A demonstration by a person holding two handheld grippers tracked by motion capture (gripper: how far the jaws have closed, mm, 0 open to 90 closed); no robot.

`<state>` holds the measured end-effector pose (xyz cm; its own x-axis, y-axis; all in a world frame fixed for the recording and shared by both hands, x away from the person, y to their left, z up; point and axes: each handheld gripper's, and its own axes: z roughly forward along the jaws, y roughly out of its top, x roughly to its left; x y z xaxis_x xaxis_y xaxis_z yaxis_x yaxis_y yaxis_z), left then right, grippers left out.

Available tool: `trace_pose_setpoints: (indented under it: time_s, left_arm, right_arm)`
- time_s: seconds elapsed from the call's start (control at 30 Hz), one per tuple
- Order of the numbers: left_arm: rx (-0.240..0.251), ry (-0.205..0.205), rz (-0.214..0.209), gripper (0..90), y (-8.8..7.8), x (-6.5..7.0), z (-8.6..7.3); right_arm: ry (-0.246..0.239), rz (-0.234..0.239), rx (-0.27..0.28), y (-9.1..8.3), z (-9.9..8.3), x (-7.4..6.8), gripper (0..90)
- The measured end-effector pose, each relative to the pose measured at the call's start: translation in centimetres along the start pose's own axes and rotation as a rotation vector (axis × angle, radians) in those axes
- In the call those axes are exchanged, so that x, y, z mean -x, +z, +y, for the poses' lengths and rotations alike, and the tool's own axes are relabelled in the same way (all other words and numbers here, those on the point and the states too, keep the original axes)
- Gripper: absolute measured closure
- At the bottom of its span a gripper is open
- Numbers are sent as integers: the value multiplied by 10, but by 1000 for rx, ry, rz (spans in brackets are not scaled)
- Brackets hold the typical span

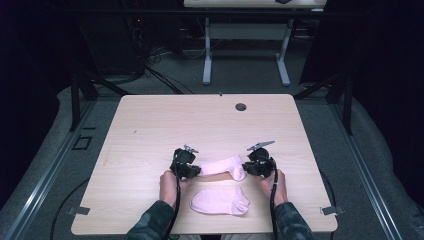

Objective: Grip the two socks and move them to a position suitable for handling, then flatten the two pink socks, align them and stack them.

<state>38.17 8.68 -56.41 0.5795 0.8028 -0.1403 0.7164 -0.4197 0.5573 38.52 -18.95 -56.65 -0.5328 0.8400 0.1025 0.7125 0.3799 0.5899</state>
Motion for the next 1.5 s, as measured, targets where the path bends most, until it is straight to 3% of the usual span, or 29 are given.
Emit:
trace_pose_setpoints:
  time_s: [0.23, 0.57, 0.9, 1.23, 1.5]
  left_arm:
    - [21, 17, -7, 889, 0, 0, -3]
    - [55, -1, -39, 892, -9, -5, -5]
    - [104, 13, -47, 892, -33, 0, -3]
    - [107, 42, -52, 892, -42, 4, -2]
    - [121, 29, -75, 892, -53, 5, -8]
  right_arm:
    - [19, 15, 5, -2, -4, -1, 839]
    - [38, 36, 20, -5, -7, -1, 843]
    - [25, 51, 57, -26, -4, -5, 843]
    - [25, 51, 73, -38, -4, -8, 843]
    - [6, 58, 82, -57, -5, -16, 843]
